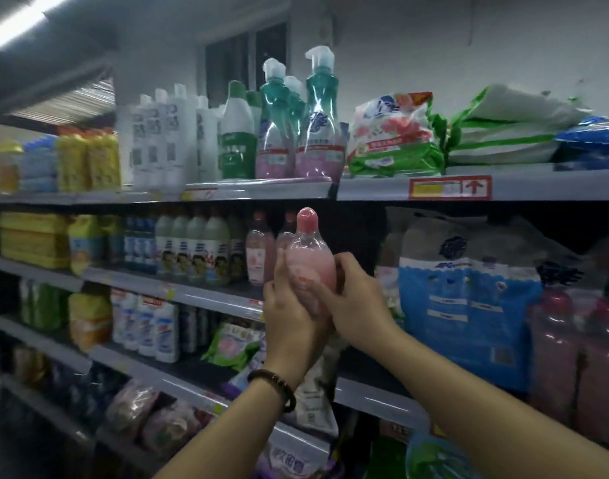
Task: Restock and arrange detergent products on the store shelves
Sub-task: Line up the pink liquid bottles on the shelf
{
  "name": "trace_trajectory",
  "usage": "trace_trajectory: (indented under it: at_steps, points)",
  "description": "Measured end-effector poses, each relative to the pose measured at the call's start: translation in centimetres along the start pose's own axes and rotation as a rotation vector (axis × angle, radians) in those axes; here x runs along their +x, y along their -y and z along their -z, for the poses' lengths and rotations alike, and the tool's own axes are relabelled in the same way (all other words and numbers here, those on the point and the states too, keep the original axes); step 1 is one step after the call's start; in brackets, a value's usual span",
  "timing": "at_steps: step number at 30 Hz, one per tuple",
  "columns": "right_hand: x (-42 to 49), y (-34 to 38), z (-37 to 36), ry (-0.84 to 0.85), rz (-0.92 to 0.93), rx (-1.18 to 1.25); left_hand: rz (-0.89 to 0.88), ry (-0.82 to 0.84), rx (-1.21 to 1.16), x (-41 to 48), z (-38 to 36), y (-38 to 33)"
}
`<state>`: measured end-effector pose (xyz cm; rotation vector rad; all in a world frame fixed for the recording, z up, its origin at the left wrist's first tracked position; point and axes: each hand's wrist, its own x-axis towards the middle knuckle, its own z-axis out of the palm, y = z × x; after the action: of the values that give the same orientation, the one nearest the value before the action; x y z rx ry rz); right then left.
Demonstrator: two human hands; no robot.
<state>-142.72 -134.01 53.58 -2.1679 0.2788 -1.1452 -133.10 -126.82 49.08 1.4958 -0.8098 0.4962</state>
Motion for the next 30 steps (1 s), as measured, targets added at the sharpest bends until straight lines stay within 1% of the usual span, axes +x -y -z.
trace_trajectory:
  at_steps: [3,6,9,11,13,17,20,23,24,25,26,27,30]
  points:
    - [1.7,1.0,-2.1,0.029,0.017,0.028,0.027,-0.044,0.043,2.9,1.7,1.5]
    - [3.6,1.5,-3.1,0.156,0.068,0.025,0.081,-0.079,0.073,5.5,3.2,2.7]
    - [4.4,1.1,-3.6,0.164,0.163,-0.146,0.15,-0.086,0.108,8.2,3.9,4.5]
    - [4.5,0.6,-3.6,0.152,0.192,-0.245,0.192,-0.074,0.147,10.0,4.3,5.5]
    - [4.5,0.0,-3.4,0.147,0.204,-0.293,0.225,-0.048,0.186,11.6,4.3,6.5]
    - [4.6,-0.8,-2.8,0.135,0.146,-0.305,0.249,-0.012,0.285,13.6,3.7,7.6]
    - [4.1,-1.1,-2.3,0.141,0.126,-0.324,0.279,0.077,0.34,14.3,3.1,8.0]
    - [3.8,-1.4,-1.7,0.139,0.115,-0.337,0.236,0.081,0.413,15.3,2.5,8.8]
    - [3.7,-1.5,-1.5,0.134,0.105,-0.338,0.247,0.076,0.407,15.4,2.4,8.8]
    - [3.6,-1.7,-1.3,0.133,0.096,-0.342,0.215,0.088,0.497,15.5,2.2,9.2]
    - [3.5,-1.8,-1.0,0.136,0.087,-0.347,0.211,0.089,0.527,15.4,1.9,9.6]
    - [3.4,-1.9,-0.7,0.139,0.076,-0.354,0.228,0.121,0.539,15.1,1.9,9.7]
    - [3.1,-2.2,0.7,0.18,0.036,-0.418,0.213,0.137,0.518,14.9,1.7,10.2]
